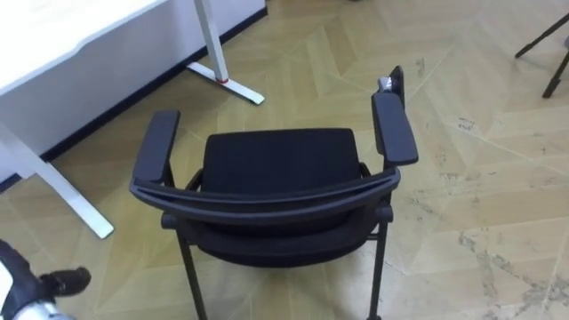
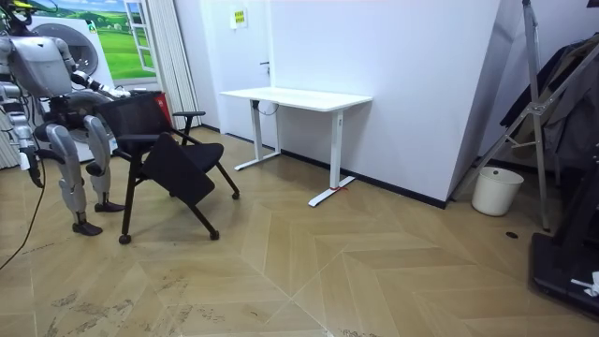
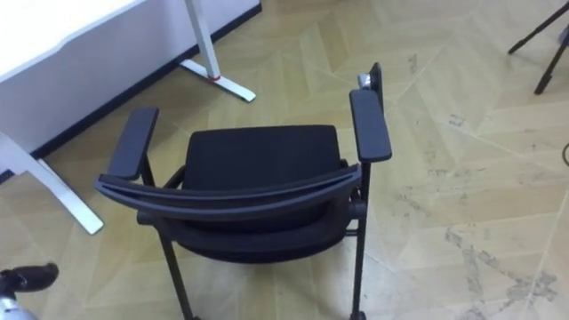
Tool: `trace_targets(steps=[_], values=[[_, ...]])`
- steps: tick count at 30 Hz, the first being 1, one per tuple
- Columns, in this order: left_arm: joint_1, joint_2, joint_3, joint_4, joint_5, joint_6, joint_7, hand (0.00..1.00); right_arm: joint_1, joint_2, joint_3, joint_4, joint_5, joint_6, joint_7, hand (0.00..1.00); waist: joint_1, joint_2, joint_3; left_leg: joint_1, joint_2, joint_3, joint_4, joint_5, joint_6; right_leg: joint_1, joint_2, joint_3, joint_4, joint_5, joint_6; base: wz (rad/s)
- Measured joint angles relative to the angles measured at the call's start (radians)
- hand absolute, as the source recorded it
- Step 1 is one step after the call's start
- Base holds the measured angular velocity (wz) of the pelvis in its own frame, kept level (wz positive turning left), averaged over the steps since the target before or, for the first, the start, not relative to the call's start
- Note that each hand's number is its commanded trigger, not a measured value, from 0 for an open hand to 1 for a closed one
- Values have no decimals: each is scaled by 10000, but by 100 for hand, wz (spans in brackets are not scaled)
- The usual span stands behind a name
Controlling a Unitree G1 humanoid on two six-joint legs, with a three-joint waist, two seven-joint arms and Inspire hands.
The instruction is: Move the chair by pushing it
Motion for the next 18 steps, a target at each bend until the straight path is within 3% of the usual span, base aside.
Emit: trace_targets(steps=[10,18], values=[[-48,0,-1229,-418,1401,59,-44,0,-46,14,7,21,239,2,93,0,-351,-138,39,7,-1,-69,-14,0,0,45,16,48,-59,-6,14,0],[189,-6,-1420,-1030,2604,77,-270,0,-49,47,19,23,191,12,142,0,-274,-161,109,112,2,-28,-35,0,0,134,27,130,-81,-8,16,0]])
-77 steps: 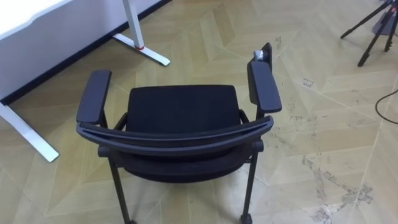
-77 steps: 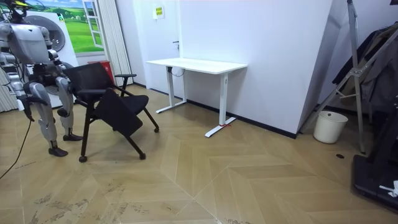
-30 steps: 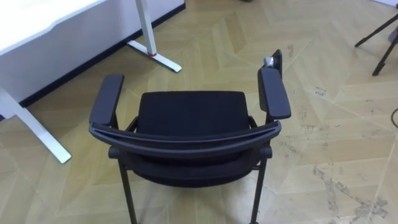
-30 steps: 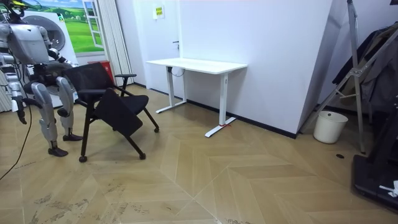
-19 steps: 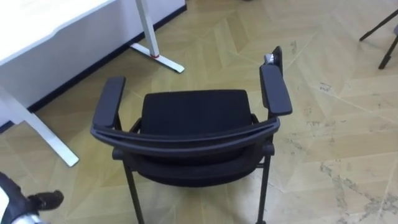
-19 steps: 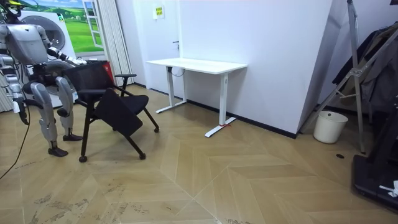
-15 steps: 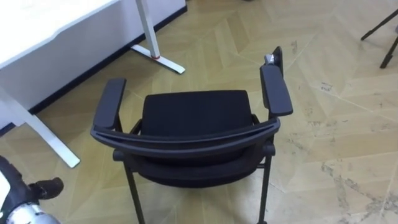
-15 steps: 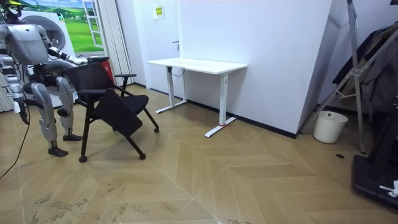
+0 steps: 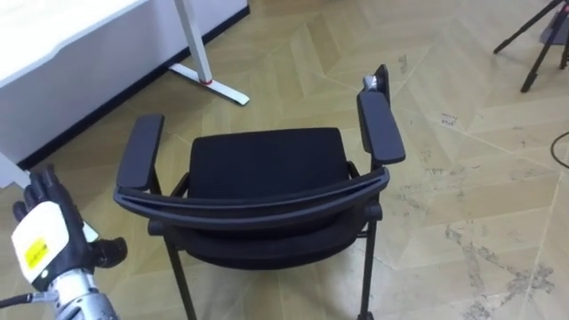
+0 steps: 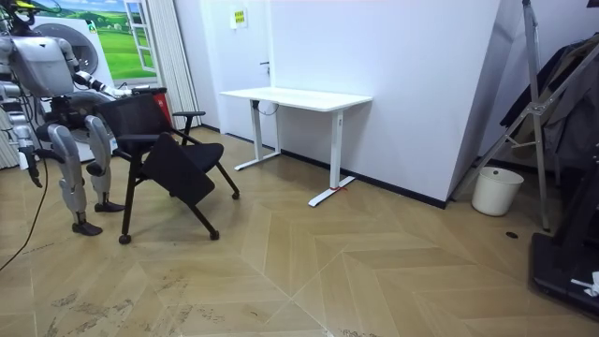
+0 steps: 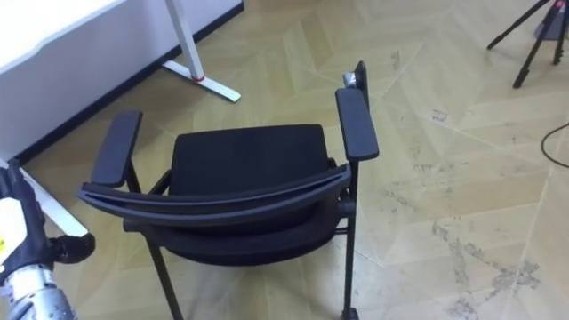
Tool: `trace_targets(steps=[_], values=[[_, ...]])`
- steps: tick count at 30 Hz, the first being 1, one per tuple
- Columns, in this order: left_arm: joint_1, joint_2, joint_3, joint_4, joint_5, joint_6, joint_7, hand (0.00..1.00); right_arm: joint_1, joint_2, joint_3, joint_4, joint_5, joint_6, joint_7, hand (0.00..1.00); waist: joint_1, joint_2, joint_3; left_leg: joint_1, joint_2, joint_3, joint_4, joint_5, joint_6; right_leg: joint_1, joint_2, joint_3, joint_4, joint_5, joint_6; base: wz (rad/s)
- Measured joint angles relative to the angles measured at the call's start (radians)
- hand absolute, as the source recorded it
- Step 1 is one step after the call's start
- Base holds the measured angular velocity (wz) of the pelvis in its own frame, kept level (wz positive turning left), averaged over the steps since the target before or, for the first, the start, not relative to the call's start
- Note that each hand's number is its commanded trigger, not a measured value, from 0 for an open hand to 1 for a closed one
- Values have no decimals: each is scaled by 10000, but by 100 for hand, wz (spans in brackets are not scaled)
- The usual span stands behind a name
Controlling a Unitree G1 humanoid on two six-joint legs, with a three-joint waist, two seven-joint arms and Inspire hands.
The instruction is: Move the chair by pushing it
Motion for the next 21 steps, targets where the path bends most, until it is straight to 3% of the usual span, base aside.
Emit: trace_targets(steps=[6,11,17,21], values=[[356,-17,-268,-662,893,277,-245,0,24,-17,267,-30,70,6,128,0,-2,-50,-97,-172,-4,3,35,1,1,-45,-8,-122,-98,16,15,6],[362,-22,-841,-951,1523,447,-845,0,-91,-16,404,-23,76,0,341,0,-17,87,-181,-193,-1,25,16,7,4,-61,-5,-117,-108,17,16,1],[367,-19,-1081,-1378,1868,429,-1156,0,-139,-17,389,23,216,-6,518,0,-34,65,-162,-145,3,92,-23,8,4,-33,-1,-78,-132,18,16,-1],[416,37,-1095,-1717,1886,432,-1433,0,-155,-24,376,26,261,-6,544,0,-36,-1,-80,-163,2,115,-24,8,5,-51,-1,-55,-141,18,17,0]])
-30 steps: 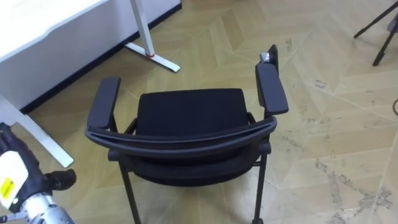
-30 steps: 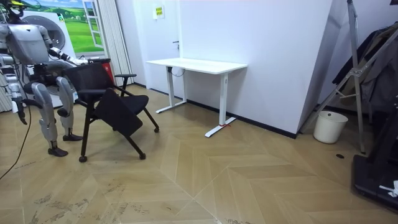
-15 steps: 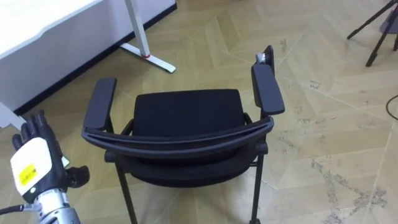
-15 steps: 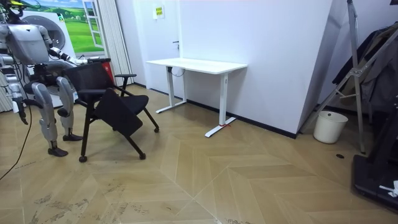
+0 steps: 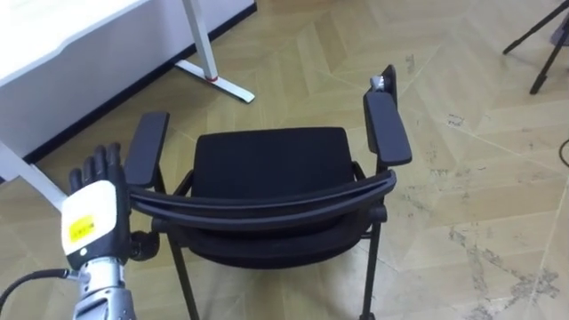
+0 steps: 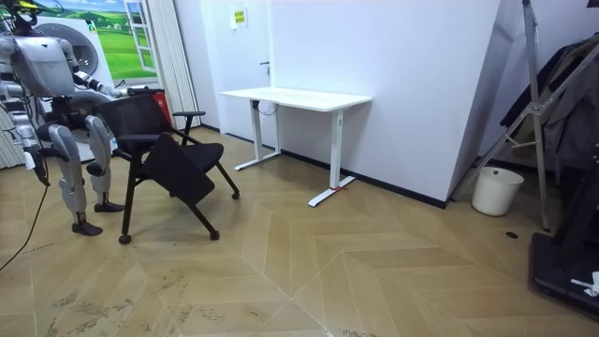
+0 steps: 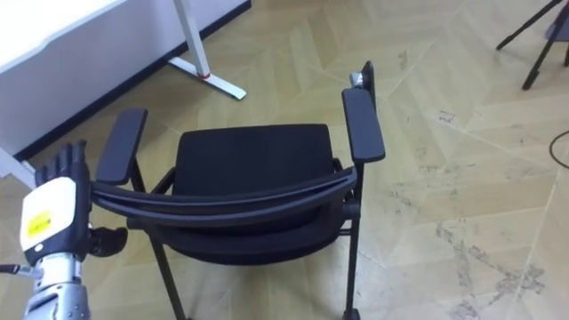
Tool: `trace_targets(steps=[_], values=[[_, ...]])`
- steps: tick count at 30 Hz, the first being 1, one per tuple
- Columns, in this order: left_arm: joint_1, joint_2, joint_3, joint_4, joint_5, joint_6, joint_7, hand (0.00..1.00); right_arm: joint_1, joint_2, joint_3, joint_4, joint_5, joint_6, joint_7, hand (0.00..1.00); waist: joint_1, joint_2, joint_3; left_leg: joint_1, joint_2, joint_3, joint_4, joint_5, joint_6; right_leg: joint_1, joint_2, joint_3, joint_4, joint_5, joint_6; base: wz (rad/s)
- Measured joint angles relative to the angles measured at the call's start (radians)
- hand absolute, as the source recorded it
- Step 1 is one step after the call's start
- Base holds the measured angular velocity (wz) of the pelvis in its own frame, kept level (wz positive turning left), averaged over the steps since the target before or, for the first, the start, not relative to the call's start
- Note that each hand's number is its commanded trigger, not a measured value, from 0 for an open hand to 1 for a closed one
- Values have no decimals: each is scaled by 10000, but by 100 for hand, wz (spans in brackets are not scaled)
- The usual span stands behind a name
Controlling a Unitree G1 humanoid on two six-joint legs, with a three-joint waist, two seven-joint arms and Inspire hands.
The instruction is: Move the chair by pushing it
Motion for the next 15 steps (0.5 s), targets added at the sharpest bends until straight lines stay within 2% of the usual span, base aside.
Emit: trace_targets(steps=[4,8,11,15], values=[[169,58,-9,-319,0,31,-347,0,9,-14,0,0,-49,1,78,0,-17,67,19,-8,1,23,6,0,0,-10,9,48,-3,0,0,0],[269,138,-290,-484,44,92,-424,0,3,-14,5,0,-44,5,73,0,-20,130,-12,-3,0,28,7,0,0,-10,8,74,6,0,1,0],[268,156,-408,-744,232,243,-662,0,-21,-14,20,0,124,4,53,0,-23,114,-9,-18,1,27,27,0,0,-10,4,72,18,0,1,0],[268,185,-515,-899,277,272,-797,0,-30,-12,24,0,218,4,20,0,-33,84,-1,-20,1,27,31,0,0,-11,4,75,19,0,2,0]])
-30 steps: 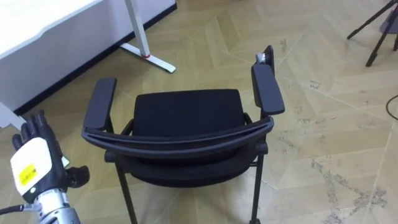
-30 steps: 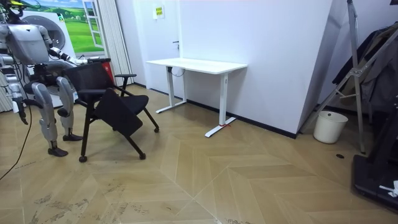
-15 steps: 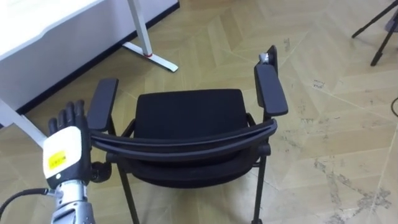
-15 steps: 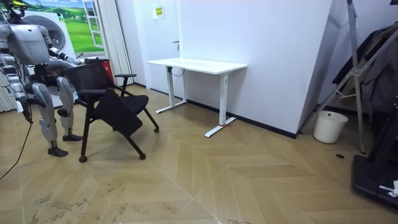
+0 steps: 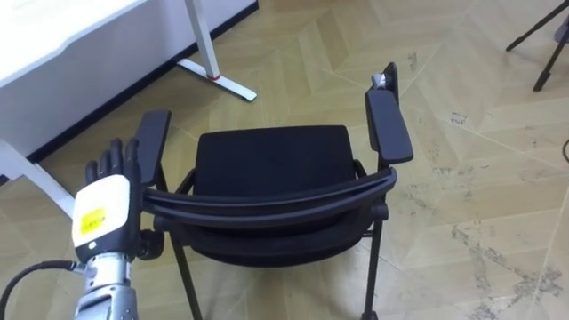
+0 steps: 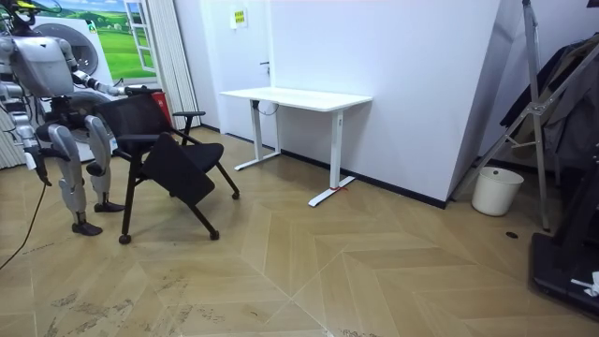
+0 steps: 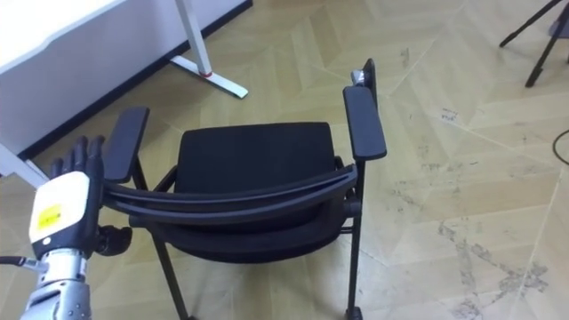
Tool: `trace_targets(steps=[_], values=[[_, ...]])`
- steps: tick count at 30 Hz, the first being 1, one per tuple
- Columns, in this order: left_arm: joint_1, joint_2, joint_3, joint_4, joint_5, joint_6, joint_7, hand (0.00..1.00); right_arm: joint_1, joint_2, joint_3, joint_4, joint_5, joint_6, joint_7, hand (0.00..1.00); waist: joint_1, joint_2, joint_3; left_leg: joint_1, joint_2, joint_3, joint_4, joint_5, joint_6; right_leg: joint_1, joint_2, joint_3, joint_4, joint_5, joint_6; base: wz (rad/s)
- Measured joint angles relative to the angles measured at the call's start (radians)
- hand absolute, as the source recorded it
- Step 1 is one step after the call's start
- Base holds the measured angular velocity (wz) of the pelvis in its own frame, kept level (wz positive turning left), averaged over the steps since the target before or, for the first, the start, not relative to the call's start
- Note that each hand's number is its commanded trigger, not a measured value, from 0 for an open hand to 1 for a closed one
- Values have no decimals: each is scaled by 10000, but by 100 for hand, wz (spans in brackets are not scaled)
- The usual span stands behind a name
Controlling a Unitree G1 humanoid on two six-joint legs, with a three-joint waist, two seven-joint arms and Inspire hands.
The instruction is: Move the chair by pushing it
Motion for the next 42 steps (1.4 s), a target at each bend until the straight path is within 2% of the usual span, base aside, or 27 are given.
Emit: trace_targets(steps=[5,16,22,29,33,42], values=[[9,117,-196,-110,21,30,-31,0,1,-1,306,51,85,-7,-58,0,3,-76,49,-20,-5,-3,-5,0,0,0,-3,-14,-18,-2,3,0],[0,122,-380,-195,414,425,-308,0,-4,-2,386,83,59,-8,-97,0,-58,-9,7,-14,-7,-10,-5,2,3,7,-5,-17,-7,-3,4,0],[0,123,-378,-195,780,601,-431,0,-7,-5,382,78,-27,-8,-97,0,-147,3,15,-1,-7,-10,-2,7,11,7,-6,-8,8,-2,4,0],[-16,188,-532,-190,667,656,-413,0,-15,-26,422,-19,130,-8,-85,0,-287,62,48,-11,-7,7,-2,8,13,-20,-14,9,29,-2,4,0],[-67,239,-627,-215,686,707,-508,0,-63,-76,746,-133,339,-8,-58,0,-289,62,49,-8,-11,12,-2,10,16,-11,-24,-4,30,-2,4,0],[-82,222,-772,-561,710,1116,-1109,0,-25,-170,749,-124,370,-1,-12,0,-387,158,63,28,-12,176,-2,19,27,-4,-32,88,29,4,14,-3]])
